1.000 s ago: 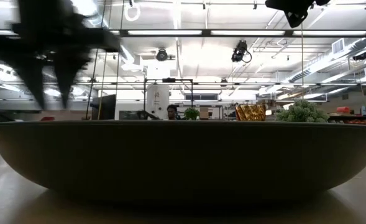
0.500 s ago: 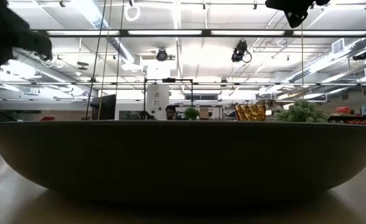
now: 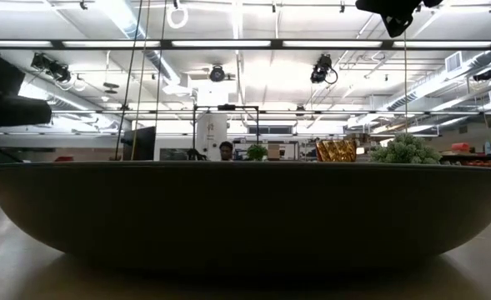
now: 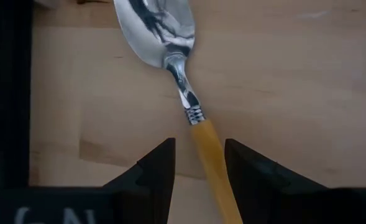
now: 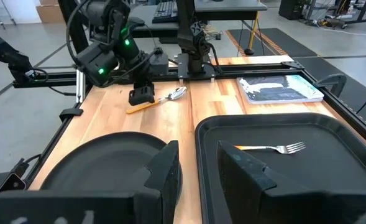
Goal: Pick and place plate/cup/fork/spoon on tray
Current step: Put the yellow spoon on the black tray to the left of the orange fork
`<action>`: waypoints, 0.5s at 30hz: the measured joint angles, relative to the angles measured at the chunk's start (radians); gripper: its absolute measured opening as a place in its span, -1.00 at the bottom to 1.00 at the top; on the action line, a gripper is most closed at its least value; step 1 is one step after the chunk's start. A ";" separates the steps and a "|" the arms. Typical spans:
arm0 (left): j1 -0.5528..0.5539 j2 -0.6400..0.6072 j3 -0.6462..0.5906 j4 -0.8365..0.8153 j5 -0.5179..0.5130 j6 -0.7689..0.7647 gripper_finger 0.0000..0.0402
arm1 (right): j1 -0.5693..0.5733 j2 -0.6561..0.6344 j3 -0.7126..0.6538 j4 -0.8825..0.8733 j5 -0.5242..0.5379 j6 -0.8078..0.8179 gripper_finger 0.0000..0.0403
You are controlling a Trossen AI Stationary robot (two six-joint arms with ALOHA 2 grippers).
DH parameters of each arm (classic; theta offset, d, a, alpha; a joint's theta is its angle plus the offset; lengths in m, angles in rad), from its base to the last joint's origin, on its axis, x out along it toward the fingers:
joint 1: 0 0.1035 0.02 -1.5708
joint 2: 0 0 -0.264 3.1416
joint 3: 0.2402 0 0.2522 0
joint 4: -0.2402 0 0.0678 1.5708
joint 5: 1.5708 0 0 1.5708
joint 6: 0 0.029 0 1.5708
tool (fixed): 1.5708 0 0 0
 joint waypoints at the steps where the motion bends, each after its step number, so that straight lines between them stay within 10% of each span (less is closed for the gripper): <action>1: 0.000 0.000 -0.009 0.012 0.000 0.000 -0.26 | 0.000 0.000 0.000 0.000 0.000 0.000 -0.42; 15: 0.006 -0.004 -0.080 0.158 0.014 0.021 -0.41 | 0.000 0.000 0.000 0.002 0.000 0.001 -0.42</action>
